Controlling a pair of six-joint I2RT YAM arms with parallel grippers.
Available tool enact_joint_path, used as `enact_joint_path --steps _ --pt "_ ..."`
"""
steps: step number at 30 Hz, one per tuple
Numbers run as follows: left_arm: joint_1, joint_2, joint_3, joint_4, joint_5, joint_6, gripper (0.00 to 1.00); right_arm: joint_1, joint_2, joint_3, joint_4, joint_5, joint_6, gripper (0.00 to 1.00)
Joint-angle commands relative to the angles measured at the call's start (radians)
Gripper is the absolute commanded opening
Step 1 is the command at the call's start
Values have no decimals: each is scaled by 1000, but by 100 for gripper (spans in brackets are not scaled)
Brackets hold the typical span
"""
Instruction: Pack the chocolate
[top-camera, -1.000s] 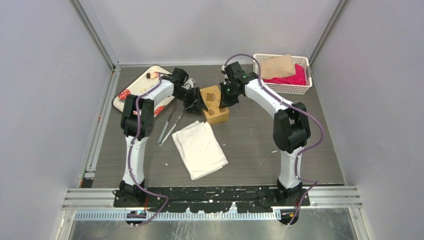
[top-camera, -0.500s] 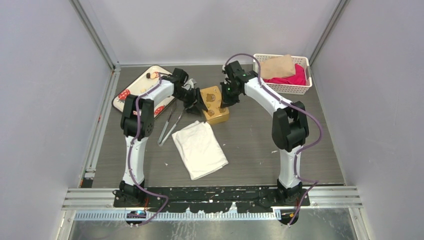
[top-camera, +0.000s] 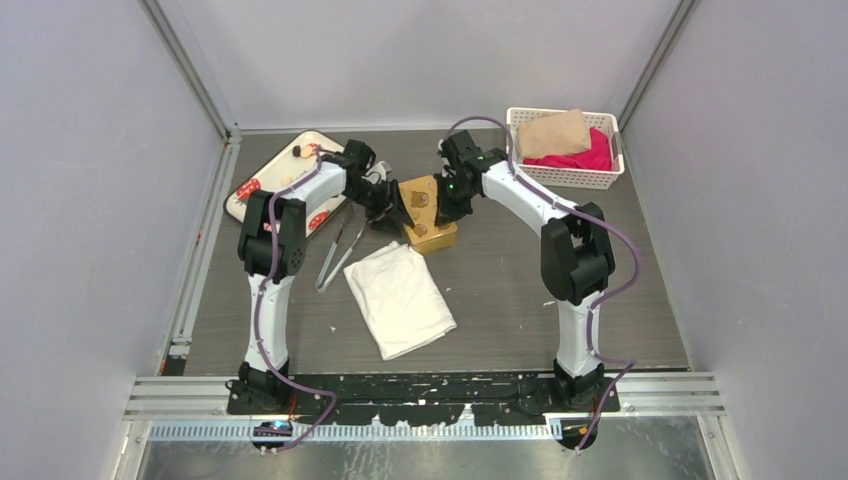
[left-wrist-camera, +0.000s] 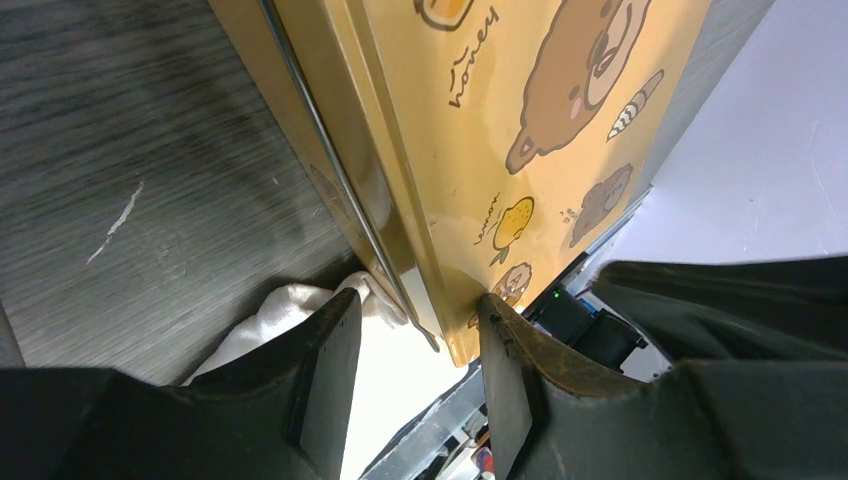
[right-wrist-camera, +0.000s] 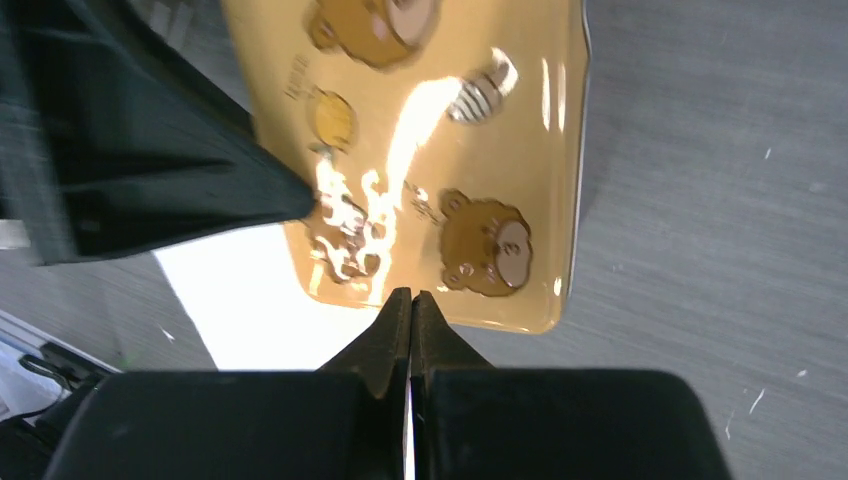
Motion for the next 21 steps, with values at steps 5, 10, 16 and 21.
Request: enact_joint_path --steps 5,10,16,21 --pt "-7 -20 -17 -49 -37 44 46 4 -41 -36 -38 12 18 1" --pt "-7 -18 -12 -49 -36 42 46 5 -61 77 -75 13 8 1" --pt "-6 -23 -21 -52 -30 48 46 11 -25 128 -78 -3 14 1" --pt "-7 -23 -27 -56 -23 54 46 15 24 -8 -10 -34 26 1"
